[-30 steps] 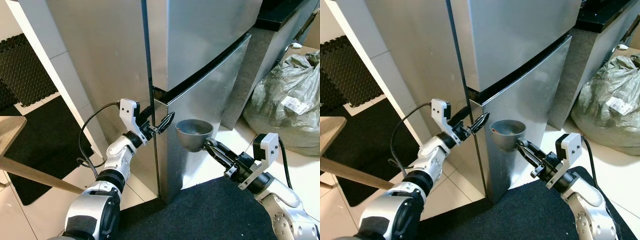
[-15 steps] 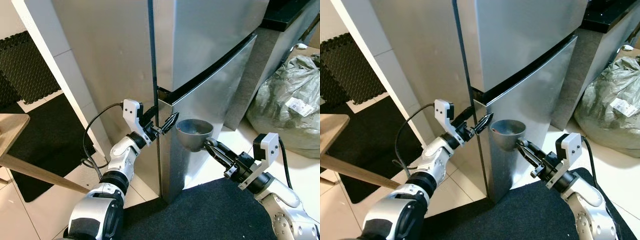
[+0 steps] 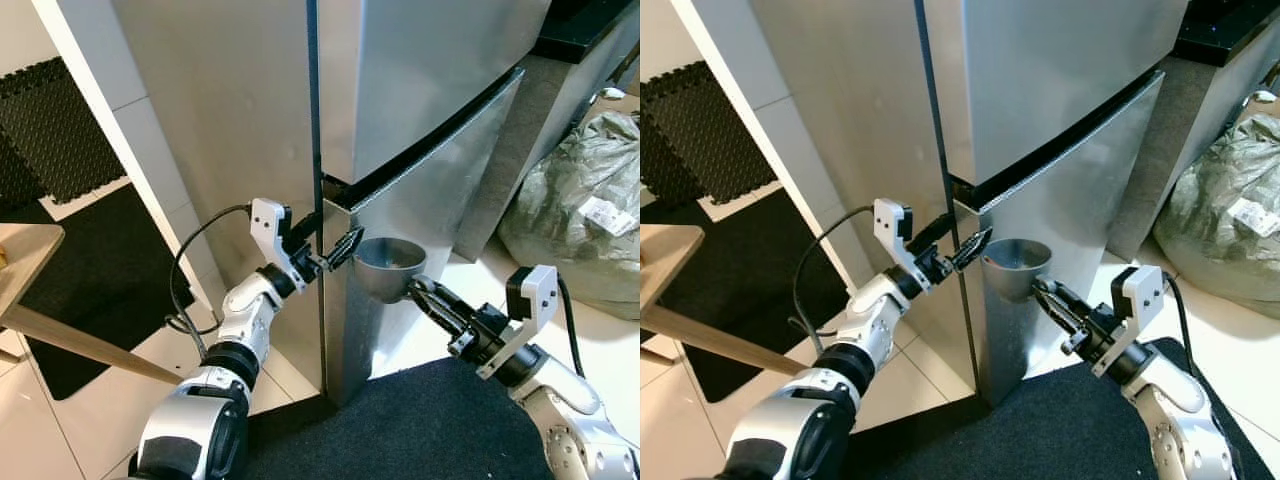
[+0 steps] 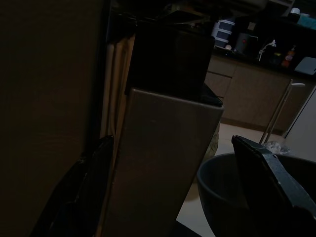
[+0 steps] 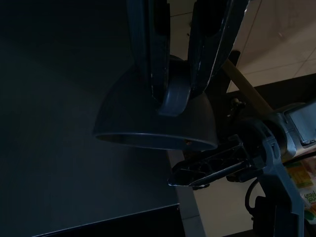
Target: Restocking fridge
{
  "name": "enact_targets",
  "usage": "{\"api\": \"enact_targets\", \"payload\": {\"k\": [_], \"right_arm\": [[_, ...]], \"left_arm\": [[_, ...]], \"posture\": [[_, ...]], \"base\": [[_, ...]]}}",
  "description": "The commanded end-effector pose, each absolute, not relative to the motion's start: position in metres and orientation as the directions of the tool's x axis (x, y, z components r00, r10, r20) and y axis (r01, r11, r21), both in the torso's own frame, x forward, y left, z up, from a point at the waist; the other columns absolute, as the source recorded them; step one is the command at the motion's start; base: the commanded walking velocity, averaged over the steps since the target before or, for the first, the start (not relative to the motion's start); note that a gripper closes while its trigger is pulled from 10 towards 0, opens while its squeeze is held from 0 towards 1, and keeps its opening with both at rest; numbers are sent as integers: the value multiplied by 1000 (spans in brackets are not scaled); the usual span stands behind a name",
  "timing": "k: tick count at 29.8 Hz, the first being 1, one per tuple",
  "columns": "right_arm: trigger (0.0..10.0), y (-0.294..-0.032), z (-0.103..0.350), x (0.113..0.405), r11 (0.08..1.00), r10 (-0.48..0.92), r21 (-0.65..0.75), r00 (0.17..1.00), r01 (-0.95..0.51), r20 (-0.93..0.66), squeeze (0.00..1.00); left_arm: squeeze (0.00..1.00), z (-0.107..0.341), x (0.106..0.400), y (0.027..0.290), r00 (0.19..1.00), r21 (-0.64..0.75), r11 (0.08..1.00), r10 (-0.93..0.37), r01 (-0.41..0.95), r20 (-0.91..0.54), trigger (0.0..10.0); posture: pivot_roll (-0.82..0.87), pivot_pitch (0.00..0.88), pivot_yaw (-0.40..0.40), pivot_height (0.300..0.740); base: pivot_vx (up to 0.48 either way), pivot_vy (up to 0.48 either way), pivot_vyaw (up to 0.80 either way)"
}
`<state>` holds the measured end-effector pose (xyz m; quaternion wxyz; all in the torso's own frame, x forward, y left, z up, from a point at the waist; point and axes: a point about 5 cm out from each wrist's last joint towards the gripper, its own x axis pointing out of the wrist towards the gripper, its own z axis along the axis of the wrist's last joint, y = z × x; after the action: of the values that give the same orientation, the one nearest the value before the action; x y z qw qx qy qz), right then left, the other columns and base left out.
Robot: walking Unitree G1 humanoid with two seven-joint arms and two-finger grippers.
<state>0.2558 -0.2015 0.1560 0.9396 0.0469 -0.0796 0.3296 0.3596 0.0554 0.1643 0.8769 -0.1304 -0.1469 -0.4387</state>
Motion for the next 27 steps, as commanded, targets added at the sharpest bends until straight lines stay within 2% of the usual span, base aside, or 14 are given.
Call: {"api": "enact_targets", "payload": {"k": [1,27], "right_arm": [[10000,-197,160,254,764,626,34,753,-644,201,0],[10000,-196,160,254,766,624,35,755,-642,201,0]], "left_arm": [[0,168,345,19,398,-28,419,-836,907,377,10000],[0,167,340,11,367,-20,388,-853,921,372,10000]], "posture": [[-184,123,107,740],[-182,126,110,740]], "base": [[0,0,0],[0,0,0]]}}
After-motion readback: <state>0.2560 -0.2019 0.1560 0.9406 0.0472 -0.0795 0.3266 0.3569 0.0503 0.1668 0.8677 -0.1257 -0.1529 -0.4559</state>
